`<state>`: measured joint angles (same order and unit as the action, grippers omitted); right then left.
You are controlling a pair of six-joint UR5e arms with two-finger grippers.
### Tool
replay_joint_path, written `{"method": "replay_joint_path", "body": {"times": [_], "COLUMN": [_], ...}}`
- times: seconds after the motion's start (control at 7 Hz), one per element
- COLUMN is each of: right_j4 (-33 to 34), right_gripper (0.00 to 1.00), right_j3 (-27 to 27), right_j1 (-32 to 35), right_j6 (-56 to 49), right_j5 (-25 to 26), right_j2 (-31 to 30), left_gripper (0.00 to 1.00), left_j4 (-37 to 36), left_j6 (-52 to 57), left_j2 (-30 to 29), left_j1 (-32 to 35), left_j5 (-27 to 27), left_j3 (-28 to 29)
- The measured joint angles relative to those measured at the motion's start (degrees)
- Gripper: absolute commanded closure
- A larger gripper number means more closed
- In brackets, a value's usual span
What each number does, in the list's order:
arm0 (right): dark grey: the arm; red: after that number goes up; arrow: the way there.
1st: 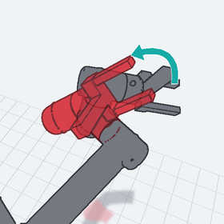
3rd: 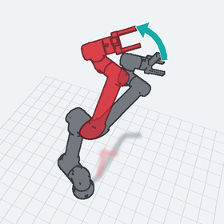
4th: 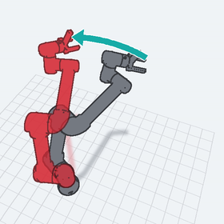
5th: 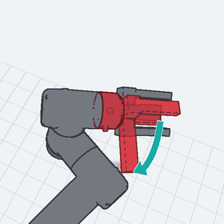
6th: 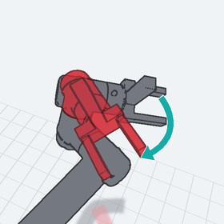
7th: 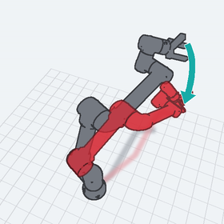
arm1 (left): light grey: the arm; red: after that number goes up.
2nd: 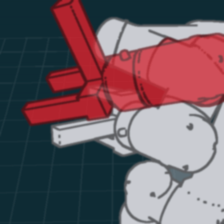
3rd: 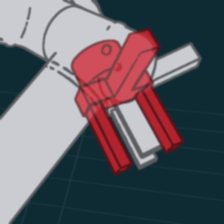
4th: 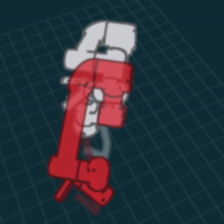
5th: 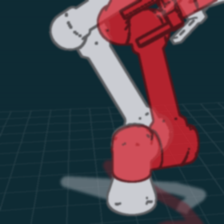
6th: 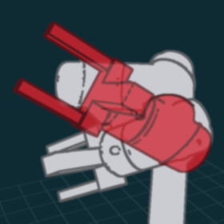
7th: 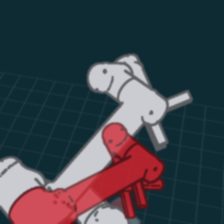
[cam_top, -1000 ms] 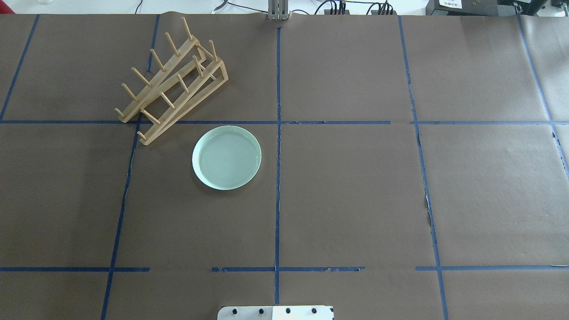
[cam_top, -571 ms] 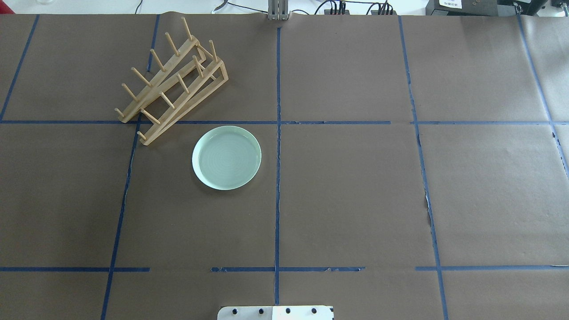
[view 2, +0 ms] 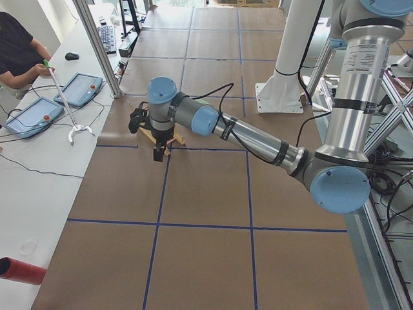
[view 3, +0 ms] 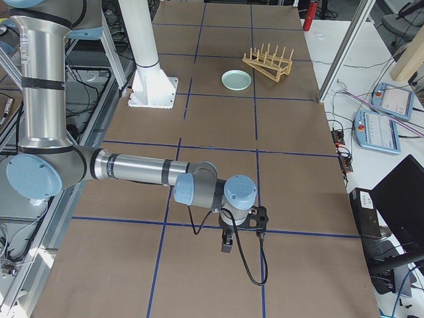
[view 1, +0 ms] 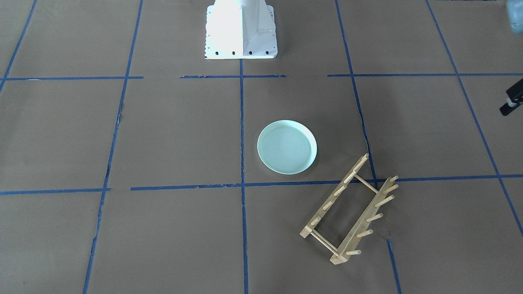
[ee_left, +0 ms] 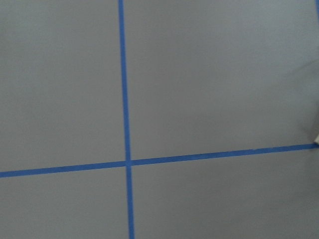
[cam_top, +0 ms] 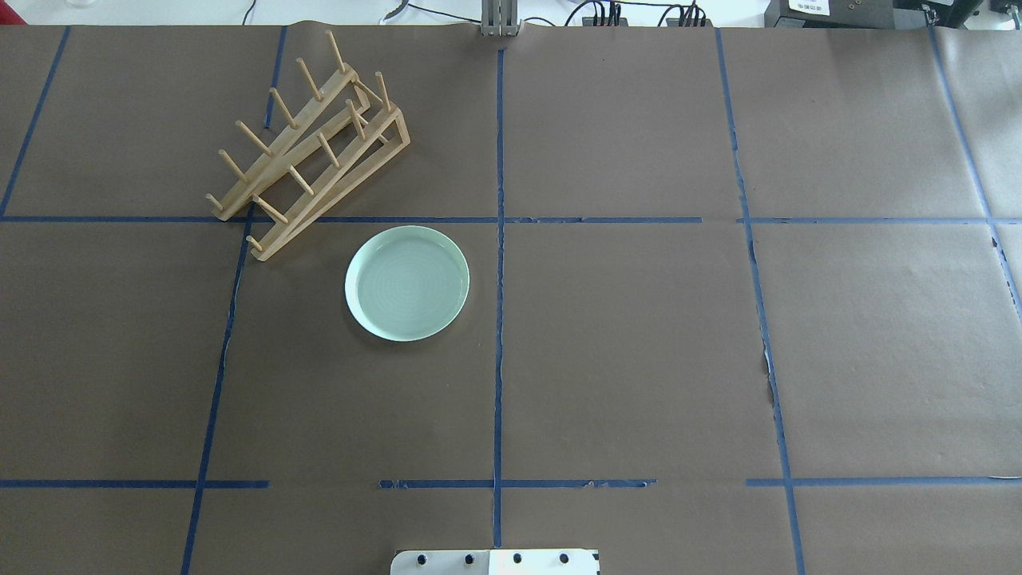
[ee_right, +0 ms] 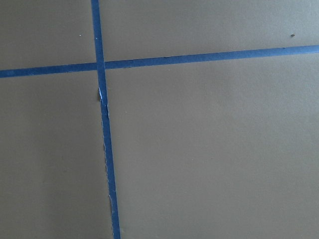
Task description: Place plate on rack
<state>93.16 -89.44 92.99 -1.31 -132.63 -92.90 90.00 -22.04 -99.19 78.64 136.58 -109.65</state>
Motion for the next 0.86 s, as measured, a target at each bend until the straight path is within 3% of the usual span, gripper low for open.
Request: {"method": "replay_joint_path", "body": {"times": [0.43, 0.86], "right_j4": [0.00, 0.00], "right_gripper": [0.00, 0.00], "right_j3": [0.01, 0.03], "right_j1": [0.00, 0.00], "right_j6": [-0.01, -0.01], "right_j5": [0.00, 0.00], "right_j2": [0.00, 0.00], "left_gripper": [0.00, 0.00], "left_j4": [-1.52, -14.97], "left_j6": [-21.31, -32.17], "left_j2": [-9.42, -26.13], "left_j1": [-15.45, -30.00], "left_j5": [-5.59, -15.82], "left_j3": [-6.31, -6.56]}}
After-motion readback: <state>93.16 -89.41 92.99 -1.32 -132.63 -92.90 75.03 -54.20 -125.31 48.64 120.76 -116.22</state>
